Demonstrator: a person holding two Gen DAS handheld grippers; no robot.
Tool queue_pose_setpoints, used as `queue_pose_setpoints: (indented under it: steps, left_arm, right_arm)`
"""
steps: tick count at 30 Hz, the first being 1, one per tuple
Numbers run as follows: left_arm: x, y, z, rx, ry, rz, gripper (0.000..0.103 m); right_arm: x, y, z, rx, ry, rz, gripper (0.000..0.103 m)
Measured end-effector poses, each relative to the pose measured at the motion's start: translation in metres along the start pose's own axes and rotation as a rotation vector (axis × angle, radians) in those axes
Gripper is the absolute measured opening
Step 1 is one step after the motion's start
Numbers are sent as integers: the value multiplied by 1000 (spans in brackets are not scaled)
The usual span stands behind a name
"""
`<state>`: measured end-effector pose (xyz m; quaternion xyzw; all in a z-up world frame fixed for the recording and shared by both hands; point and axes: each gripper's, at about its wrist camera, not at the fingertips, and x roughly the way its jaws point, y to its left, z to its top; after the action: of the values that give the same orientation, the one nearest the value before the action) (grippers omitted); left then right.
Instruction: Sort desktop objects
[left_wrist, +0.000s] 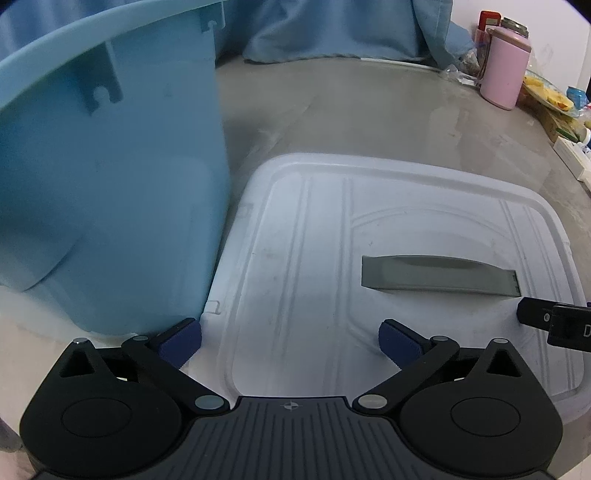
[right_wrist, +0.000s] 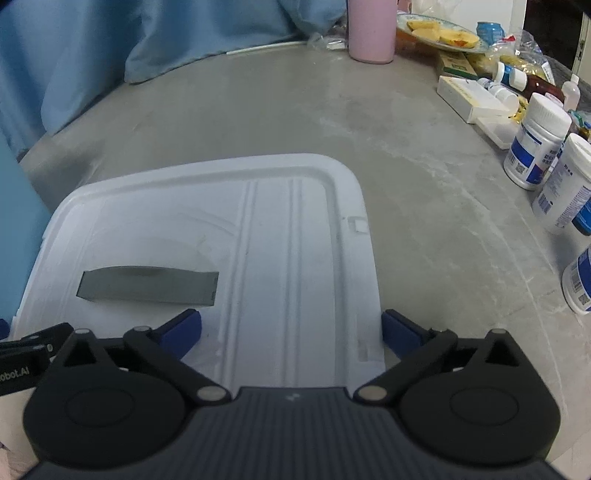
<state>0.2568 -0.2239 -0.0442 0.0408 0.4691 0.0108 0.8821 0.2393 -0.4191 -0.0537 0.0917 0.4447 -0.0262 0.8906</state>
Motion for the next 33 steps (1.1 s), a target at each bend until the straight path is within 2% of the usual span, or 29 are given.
queue_pose_setpoints:
  steps: [7,18,20,21,33]
  left_arm:
    - [-5,-3,-6,-10,7,16,103]
    - [-17,-11,-18,7,18,-5,103]
    - [-17,-9,-20,-19,41,-60,103]
    - [-19,-10,-22,-20,47,-64,103]
    - [-30,-16,-34,-28,43,-56,103]
  right_arm:
    - [0,-1,2,-36,13,18,103]
    - [-4,-5,-5,-81,30,43,103]
    - [-5,-6,-6,-94,33,51,103]
    - [-5,-6,-8,-102,34,55,103]
    - [-14,-10,-21,-140,50,73,103]
